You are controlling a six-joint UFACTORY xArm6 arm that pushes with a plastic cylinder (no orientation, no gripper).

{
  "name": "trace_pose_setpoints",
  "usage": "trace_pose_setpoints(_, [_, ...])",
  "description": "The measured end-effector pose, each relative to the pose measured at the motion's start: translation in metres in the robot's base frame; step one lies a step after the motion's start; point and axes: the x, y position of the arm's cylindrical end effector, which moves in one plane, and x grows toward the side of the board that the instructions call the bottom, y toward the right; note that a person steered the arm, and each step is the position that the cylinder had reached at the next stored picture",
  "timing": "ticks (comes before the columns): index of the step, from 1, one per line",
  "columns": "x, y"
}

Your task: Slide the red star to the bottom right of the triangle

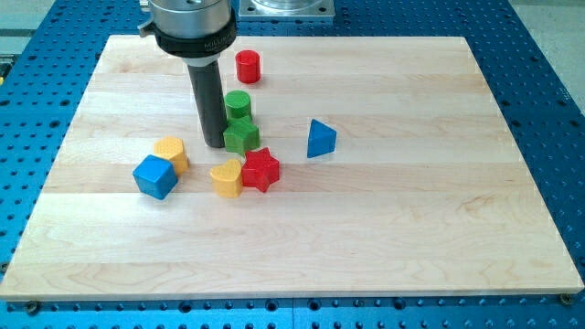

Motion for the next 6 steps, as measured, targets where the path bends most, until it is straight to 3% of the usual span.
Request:
trace_pose_setpoints(1, [0.014, -0.016])
trace_pose_setpoints(3, [0.065, 0.056])
trace_pose_setpoints(6, [0.034, 0.16])
